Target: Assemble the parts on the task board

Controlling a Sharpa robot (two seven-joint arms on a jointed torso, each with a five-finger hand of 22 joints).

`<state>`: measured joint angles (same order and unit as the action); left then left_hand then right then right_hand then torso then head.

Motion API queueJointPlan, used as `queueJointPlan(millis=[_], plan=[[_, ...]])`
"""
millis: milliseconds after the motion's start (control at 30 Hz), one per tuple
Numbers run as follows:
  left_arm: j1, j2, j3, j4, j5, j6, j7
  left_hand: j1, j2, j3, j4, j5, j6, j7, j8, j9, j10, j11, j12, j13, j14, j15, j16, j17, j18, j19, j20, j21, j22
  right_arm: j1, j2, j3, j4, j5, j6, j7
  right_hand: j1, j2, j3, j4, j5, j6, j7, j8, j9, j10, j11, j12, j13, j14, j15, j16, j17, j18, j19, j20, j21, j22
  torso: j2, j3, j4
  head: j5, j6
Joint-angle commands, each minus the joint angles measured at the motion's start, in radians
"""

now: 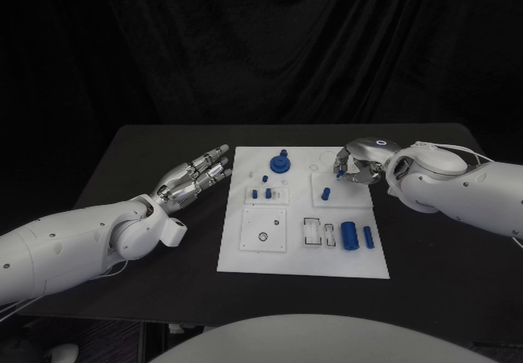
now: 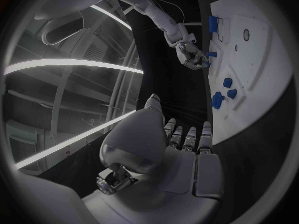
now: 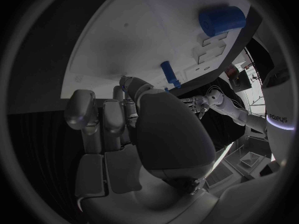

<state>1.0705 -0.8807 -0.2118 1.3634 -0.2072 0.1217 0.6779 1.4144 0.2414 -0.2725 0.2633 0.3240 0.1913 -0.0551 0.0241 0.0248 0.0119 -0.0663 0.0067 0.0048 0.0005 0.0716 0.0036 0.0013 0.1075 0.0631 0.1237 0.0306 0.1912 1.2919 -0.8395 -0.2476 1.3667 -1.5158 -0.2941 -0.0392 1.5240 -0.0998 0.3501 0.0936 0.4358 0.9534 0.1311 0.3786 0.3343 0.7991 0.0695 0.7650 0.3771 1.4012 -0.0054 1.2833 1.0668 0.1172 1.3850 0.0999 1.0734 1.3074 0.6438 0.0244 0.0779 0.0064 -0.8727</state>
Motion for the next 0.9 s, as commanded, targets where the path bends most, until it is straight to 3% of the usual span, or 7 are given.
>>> queueJointPlan(millis=[33, 267, 433, 700, 900], plan=[[-0.002, 0.002, 0.001, 0.000, 0.008, 0.012, 0.100, 0.009, 0.002, 0.004, -0.001, 0.003, -0.003, 0.006, 0.001, 0.001, 0.001, 0.007, -0.003, -0.001, -0.001, 0.010, -0.004, -0.001, 0.013, -0.002, 0.008, 0.003, -0.002, 0.018, -0.006, 0.001, 0.016, 0.005, -0.018, -0.011, -0.008, 0.002, -0.007, 0.002, -0.007, 0.007, 0.000, 0.005, 0.004, 0.006, -0.002, -0.006, -0.002, 0.003, -0.004, 0.006, -0.001, -0.017, 0.001, -0.006, 0.004, 0.131, 0.001, -0.0002, -0.0002, 0.002, 0.000], [-0.002, 0.001, 0.001, -0.001, 0.008, 0.010, 0.100, 0.008, 0.002, 0.003, 0.001, 0.002, -0.002, 0.006, 0.001, 0.001, 0.002, 0.008, -0.003, -0.001, -0.001, 0.010, -0.004, -0.001, 0.013, -0.003, 0.008, 0.003, -0.004, 0.062, -0.031, 0.001, 0.084, 0.006, -0.007, -0.033, -0.015, -0.005, -0.014, 0.006, -0.012, 0.005, -0.002, 0.007, 0.009, 0.011, -0.002, -0.013, -0.008, 0.004, -0.004, 0.006, -0.001, -0.017, 0.001, -0.005, 0.004, 0.131, 0.000, -0.0010, -0.0009, 0.010, 0.000], [-0.002, 0.004, 0.001, -0.004, 0.008, 0.012, 0.099, 0.007, 0.002, 0.003, 0.001, 0.001, -0.003, 0.006, 0.001, 0.001, 0.001, 0.009, -0.003, -0.001, -0.001, 0.010, -0.004, -0.001, 0.013, -0.003, 0.008, 0.002, -0.005, 0.074, -0.047, 0.001, 0.157, 0.006, 0.011, -0.045, -0.021, -0.009, -0.017, 0.009, -0.010, 0.005, -0.003, 0.009, 0.013, 0.015, -0.003, -0.017, -0.011, 0.007, -0.004, 0.011, 0.006, -0.019, 0.004, -0.005, 0.011, 0.133, 0.002, 0.0000, 0.0005, 0.014, 0.000], [-0.004, 0.005, 0.001, -0.006, 0.008, 0.013, 0.097, 0.007, 0.002, 0.003, 0.002, 0.001, -0.004, 0.006, 0.001, 0.001, 0.001, 0.009, -0.003, -0.001, -0.001, 0.010, -0.004, -0.001, 0.013, -0.004, 0.009, 0.002, -0.007, 0.062, -0.040, 0.001, 0.261, -0.013, 0.069, -0.067, -0.025, -0.013, -0.020, 0.012, -0.009, 0.002, -0.004, 0.008, 0.014, 0.016, -0.003, -0.021, -0.014, 0.007, -0.005, 0.010, 0.004, -0.018, 0.003, -0.006, 0.009, 0.132, 0.002, 0.0016, 0.0001, 0.029, 0.000], [-0.006, 0.006, 0.001, -0.005, 0.008, 0.013, 0.096, 0.006, 0.002, 0.003, 0.002, 0.002, -0.004, 0.006, 0.001, 0.001, 0.001, 0.010, -0.003, -0.001, -0.001, 0.009, -0.004, -0.001, 0.014, -0.004, 0.009, 0.002, -0.008, 0.037, -0.001, 0.001, 0.291, -0.027, 0.098, -0.073, -0.025, -0.014, -0.019, 0.012, -0.007, -0.001, -0.004, 0.006, 0.014, 0.016, -0.003, -0.022, -0.015, 0.006, -0.005, 0.009, 0.001, -0.017, 0.002, -0.006, 0.005, 0.131, 0.001, 0.0014, -0.0001, 0.042, 0.000]])
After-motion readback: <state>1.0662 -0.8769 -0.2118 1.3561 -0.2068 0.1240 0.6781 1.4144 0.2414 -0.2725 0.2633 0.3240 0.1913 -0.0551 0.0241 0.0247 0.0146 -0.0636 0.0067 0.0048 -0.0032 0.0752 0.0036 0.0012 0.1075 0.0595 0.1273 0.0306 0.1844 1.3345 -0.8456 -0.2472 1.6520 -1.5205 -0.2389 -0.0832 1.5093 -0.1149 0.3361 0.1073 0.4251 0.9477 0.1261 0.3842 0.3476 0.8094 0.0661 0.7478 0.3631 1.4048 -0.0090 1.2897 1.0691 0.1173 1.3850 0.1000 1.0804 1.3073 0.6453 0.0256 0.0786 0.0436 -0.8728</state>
